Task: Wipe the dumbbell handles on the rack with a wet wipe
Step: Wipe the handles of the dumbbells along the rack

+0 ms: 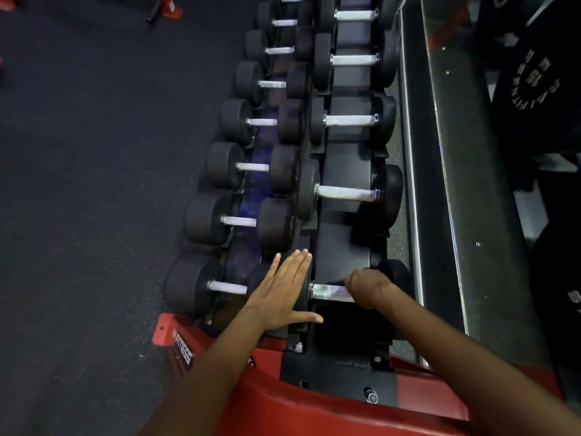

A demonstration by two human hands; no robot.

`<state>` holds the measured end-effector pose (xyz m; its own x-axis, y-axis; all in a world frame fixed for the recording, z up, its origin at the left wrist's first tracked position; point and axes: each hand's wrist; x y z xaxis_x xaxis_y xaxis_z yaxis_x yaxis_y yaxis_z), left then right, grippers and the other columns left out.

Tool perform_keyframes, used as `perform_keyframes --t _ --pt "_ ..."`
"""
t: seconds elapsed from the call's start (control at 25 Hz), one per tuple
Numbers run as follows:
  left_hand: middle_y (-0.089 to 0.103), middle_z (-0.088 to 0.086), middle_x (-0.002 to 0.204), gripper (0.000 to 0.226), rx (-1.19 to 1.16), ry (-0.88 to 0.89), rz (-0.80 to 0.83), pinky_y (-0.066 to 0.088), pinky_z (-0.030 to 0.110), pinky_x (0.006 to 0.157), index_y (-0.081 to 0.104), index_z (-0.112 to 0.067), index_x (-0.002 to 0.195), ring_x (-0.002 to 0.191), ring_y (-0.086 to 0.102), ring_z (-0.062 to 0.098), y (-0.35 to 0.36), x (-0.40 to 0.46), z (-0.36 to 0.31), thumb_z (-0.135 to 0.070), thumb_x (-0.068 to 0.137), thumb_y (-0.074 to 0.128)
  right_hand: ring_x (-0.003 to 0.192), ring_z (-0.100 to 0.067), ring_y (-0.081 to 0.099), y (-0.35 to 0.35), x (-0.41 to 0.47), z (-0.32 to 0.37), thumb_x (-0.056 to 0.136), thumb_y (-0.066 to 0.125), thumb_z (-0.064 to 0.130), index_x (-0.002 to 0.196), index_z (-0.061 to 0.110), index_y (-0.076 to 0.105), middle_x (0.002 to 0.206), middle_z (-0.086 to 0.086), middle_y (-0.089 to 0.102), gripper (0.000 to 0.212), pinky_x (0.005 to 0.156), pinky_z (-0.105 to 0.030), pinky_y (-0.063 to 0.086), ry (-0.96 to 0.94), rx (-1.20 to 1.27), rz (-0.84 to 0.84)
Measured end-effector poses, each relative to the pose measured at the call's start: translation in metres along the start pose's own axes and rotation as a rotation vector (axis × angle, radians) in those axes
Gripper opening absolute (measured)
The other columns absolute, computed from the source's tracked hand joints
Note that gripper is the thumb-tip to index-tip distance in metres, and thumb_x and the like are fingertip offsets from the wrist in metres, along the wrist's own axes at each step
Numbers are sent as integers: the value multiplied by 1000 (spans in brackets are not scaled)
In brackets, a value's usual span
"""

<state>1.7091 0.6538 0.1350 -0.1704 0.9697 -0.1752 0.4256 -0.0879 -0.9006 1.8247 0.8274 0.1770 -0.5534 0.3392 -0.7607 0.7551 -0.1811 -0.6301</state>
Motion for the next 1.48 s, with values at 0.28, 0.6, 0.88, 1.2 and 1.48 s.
perform_keyframes --t 0.28,0.6,0.88,1.2,1.48 --pt "-7 7 159 133 -11 26 47 -5 45 118 -9 -7 149 145 -13 18 -1 -2 3 -83 61 55 85 -30 63 -4 7 34 80 63 12 91 6 58 94 -12 65 13 69 -35 48 -154 478 -216" --pt "-13 6 158 136 -14 21 54 -10 42 118 -14 -8 148 144 -18 17 -3 -2 2 -80 60 60 89 -26 54 9 6 50 75 69 14 101 4 55 99 -11 59 31 71 -33 43 -186 449 -422" --pt "-16 7 158 137 5 18 76 -9 43 118 -19 -8 146 143 -20 18 -4 -2 2 -80 60 59 101 -27 45 14 -3 47 80 63 13 107 5 50 109 -10 52 31 76 -40 47 -190 227 -418" --pt "-19 6 157 136 -3 10 77 -9 43 118 -22 -8 145 143 -22 18 -4 -2 0 -78 62 60 106 -28 47 8 -15 45 86 56 6 116 6 47 114 -11 51 31 77 -33 43 -79 15 -383" --pt "-14 5 158 135 -40 16 65 -9 41 118 -17 -9 147 144 -17 17 -7 -4 2 -76 61 62 87 -25 61 3 -38 18 74 69 12 103 7 60 97 -11 63 30 67 -28 49 60 -328 -300"
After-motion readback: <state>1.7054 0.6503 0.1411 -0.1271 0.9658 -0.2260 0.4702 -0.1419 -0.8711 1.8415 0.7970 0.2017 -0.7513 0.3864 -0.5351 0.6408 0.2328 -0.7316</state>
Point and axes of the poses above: each hand's wrist, its own x-axis towards the middle knuckle, its own y-axis out of the palm, z = x × y
